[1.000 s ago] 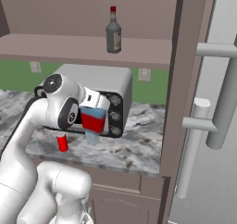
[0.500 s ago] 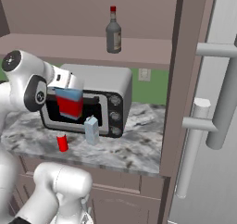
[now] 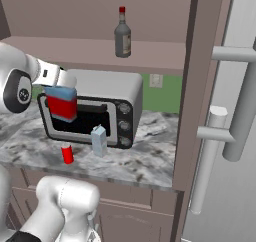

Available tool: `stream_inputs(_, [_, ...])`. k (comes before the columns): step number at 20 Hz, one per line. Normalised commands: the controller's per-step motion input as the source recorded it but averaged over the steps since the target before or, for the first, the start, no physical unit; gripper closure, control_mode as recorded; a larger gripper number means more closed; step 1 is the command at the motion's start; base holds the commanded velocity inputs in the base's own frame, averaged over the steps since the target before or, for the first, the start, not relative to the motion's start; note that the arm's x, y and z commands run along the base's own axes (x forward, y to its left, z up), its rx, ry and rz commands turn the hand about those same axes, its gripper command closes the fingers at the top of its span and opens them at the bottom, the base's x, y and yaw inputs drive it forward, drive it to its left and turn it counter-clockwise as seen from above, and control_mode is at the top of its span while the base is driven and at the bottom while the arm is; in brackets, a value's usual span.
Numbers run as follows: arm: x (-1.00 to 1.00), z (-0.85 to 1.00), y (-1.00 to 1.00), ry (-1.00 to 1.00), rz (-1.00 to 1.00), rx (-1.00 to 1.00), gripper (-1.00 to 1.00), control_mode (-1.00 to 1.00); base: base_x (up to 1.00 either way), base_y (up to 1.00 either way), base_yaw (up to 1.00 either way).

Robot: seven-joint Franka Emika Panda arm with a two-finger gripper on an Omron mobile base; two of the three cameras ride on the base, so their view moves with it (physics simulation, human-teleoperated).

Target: Sort all alcoholic drinks to one cabinet, and non-alcoholic drinks to the other.

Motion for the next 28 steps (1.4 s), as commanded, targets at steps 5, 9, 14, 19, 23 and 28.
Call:
stream_inputs(5, [-0.19,0.50,0.04,-0.07,-0.06,0.00,1.00,-1.00,0.00,0.00,0.00])
stream_inputs(9, [0.00,0.63,0.26,-0.22,0.00,-0.03,1.00,-1.00,0.00,0.00,0.00])
stream_inputs(14, [0.03,0.62,0.33,-0.23,0.00,-0.05,1.00,-1.00,0.00,0.00,0.00])
stream_inputs(19, [0.27,0.45,0.25,-0.17,0.00,-0.03,1.00,-1.00,0.00,0.00,0.00])
stream_inputs(23, [0.46,0.32,0.02,-0.08,0.00,0.00,1.00,-1.00,0.00,0.00,0.00])
stream_inputs(28, [0.67,0.15,-0.05,0.00,0.00,0.00,1.00,-1.00,0.00,0.00,0.00])
